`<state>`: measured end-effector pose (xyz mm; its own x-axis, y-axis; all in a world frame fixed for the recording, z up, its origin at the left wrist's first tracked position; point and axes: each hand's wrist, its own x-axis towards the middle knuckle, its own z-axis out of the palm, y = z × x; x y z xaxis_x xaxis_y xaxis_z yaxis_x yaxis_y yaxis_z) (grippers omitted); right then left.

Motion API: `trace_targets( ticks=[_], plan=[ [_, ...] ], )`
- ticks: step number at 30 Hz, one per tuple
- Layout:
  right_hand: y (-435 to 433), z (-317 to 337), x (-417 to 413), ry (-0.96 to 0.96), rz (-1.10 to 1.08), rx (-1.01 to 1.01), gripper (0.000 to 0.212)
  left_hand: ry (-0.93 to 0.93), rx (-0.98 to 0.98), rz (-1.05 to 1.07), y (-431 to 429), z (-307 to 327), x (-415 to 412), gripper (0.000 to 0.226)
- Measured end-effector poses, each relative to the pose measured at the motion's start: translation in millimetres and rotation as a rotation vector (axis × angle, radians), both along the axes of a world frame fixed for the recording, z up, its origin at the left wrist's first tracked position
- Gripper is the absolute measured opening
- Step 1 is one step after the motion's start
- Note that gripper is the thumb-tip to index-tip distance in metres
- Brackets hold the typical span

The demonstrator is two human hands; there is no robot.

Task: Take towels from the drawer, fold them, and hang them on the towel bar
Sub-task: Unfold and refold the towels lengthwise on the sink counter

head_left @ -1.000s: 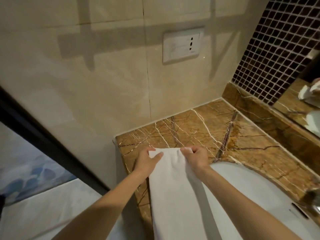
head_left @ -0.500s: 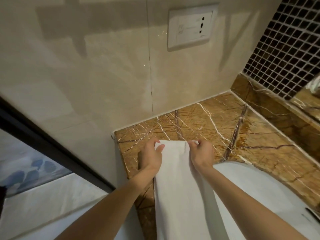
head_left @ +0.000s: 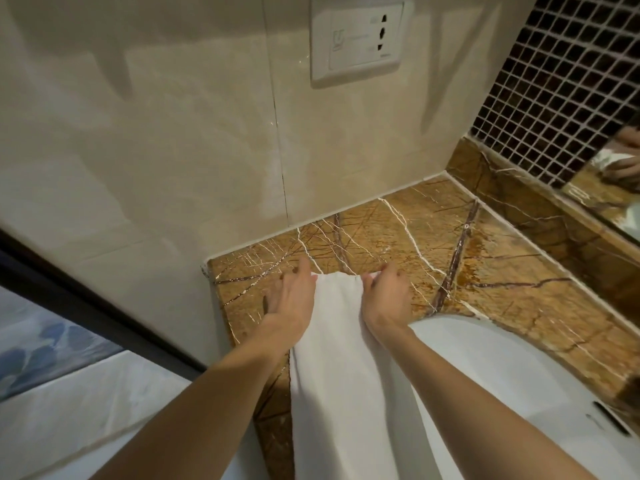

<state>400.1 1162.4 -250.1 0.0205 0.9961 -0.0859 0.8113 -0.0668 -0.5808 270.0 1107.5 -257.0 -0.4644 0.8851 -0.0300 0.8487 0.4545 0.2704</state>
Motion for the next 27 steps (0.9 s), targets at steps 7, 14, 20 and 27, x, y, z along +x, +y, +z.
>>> trace_targets(
  ticks=[7, 14, 20, 27],
  plan=[
    [-33, -1, 31, -0.053, 0.233, 0.15, 0.056, 0.372, -0.061, -0.062, -3, 0, -2, 0.041],
    [-70, 10, 70, -0.24, 0.567, 0.178, 0.055, 0.357, 0.001, -0.27, -34, 15, 31, 0.053],
    [-106, 17, 88, -0.295, 0.642, 0.105, 0.059, 0.239, -0.128, -0.33, -80, 15, 61, 0.061],
    [-157, 11, 140, -0.241, 0.469, -0.058, 0.058, 0.188, -0.218, -0.402, -154, 17, 92, 0.063]
  ],
)
